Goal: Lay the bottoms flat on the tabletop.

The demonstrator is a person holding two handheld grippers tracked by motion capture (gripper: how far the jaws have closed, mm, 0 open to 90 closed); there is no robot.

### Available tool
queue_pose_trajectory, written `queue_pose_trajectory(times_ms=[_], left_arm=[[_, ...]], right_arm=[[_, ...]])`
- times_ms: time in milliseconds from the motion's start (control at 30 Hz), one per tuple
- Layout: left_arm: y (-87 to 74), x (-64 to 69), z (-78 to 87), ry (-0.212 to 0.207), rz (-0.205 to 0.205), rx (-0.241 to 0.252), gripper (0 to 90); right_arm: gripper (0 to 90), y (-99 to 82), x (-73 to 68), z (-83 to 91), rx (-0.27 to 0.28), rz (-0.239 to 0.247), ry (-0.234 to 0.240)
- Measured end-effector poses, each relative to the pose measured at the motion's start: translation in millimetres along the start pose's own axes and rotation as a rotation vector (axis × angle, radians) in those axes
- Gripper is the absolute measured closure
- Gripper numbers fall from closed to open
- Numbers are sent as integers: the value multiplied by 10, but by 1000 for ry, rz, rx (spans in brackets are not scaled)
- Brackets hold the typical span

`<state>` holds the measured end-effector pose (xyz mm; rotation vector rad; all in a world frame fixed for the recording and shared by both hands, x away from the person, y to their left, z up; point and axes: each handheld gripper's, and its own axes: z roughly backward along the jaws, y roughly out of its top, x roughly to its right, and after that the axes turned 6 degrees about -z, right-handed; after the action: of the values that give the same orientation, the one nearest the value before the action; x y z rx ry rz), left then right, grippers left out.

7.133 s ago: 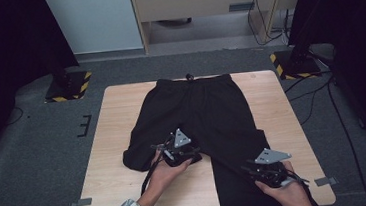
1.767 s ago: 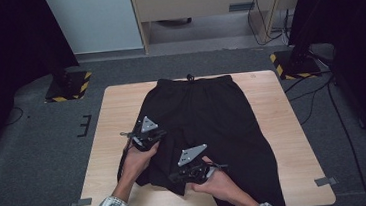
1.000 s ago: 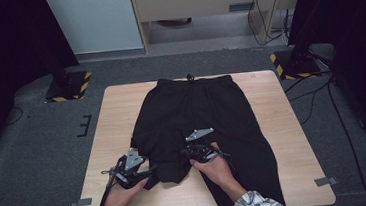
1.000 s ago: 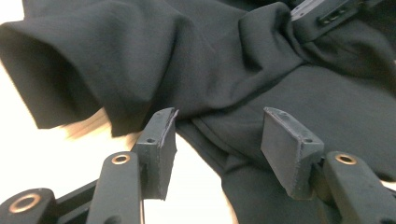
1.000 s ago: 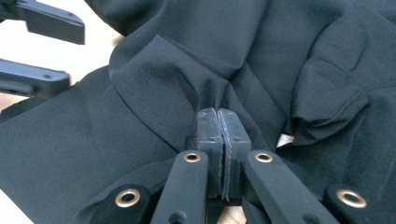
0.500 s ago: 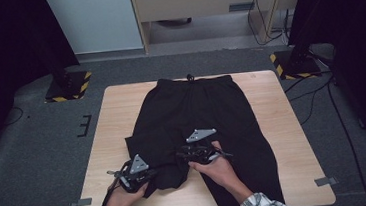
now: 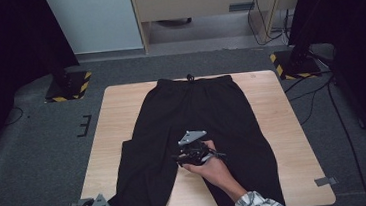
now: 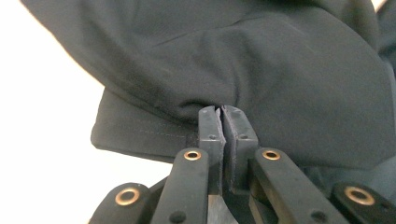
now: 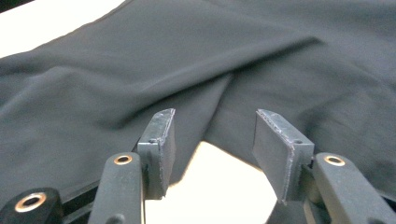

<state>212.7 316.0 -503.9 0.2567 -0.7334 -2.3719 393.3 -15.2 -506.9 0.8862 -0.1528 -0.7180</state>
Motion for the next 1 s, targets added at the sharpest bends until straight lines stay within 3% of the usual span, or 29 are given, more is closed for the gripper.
queue_pose_trajectory(times_ms=[33, 67, 100, 133, 167, 233, 267, 300, 333, 367, 400, 433, 467, 500, 533, 567, 633, 667, 700, 733, 767, 800, 833, 867, 1000], left_arm=[[-99, 25, 100, -4, 0, -5, 856], [-99, 25, 100, -4, 0, -5, 848], [-119, 31, 157, 19, -3, 11, 848], [-111, 25, 207, 48, -4, 45, 722], [-19, -44, 276, 120, 11, 114, 633], [131, -151, 281, 147, 21, 179, 603], [131, -151, 281, 147, 21, 179, 579], [301, -274, 216, 170, 43, 206, 564], [301, -274, 216, 170, 43, 206, 559], [458, -367, 107, 183, 52, 233, 559], [458, -367, 107, 183, 52, 233, 559], [579, -430, -21, 226, 34, 222, 554], [579, -430, -21, 226, 34, 222, 538], [708, -507, -185, 244, 44, 218, 537], [708, -507, -185, 244, 44, 218, 534], [802, -567, -334, 268, 31, 205, 525], [851, -639, -477, 296, 25, 177, 508], [851, -639, -477, 296, 25, 177, 500], [851, -693, -598, 280, 48, 153, 489], [851, -693, -598, 280, 48, 153, 486], [809, -697, -692, 254, 53, 106, 504], [809, -697, -692, 254, 53, 106, 507], [743, -658, -719, 219, 67, 121, 526], [733, -634, -702, 196, 78, 115, 557], [689, -519, -645, 168, 54, 95, 615]], right_arm=[[489, 3, -16, -35, -6, 5, 3], [489, 3, -16, -35, -6, 5, 3], [488, 5, -31, -72, -14, 7, 2], [486, 9, -55, -141, -22, 9, 4], [487, 6, -66, -172, -30, 9, 11], [488, -11, -98, -230, -59, 7, 9], [488, -11, -98, -230, -59, 7, 9], [551, -32, -149, -260, -88, 32, 16], [551, -32, -149, -260, -88, 32, 16], [694, -55, -199, -269, -106, 61, 25], [694, -55, -199, -269, -106, 61, 25], [822, -78, -231, -247, -119, 84, 35], [822, -78, -231, -247, -119, 84, 35], [873, -116, -252, -193, -133, 84, 46], [873, -116, -252, -193, -133, 84, 46], [881, -185, -273, -101, -140, 88, 53], [878, -275, -294, 14, -142, 88, 69], [878, -275, -294, 14, -142, 88, 69], [815, -355, -293, 149, -134, 88, 87], [754, -381, -271, 216, -125, 82, 95], [707, -401, -244, 286, -103, 75, 88], [707, -401, -244, 286, -103, 75, 88], [600, -415, -168, 415, -60, 50, 78], [567, -413, -120, 470, -39, 38, 72], [507, -395, 41, 598, 2, 10, 39]])
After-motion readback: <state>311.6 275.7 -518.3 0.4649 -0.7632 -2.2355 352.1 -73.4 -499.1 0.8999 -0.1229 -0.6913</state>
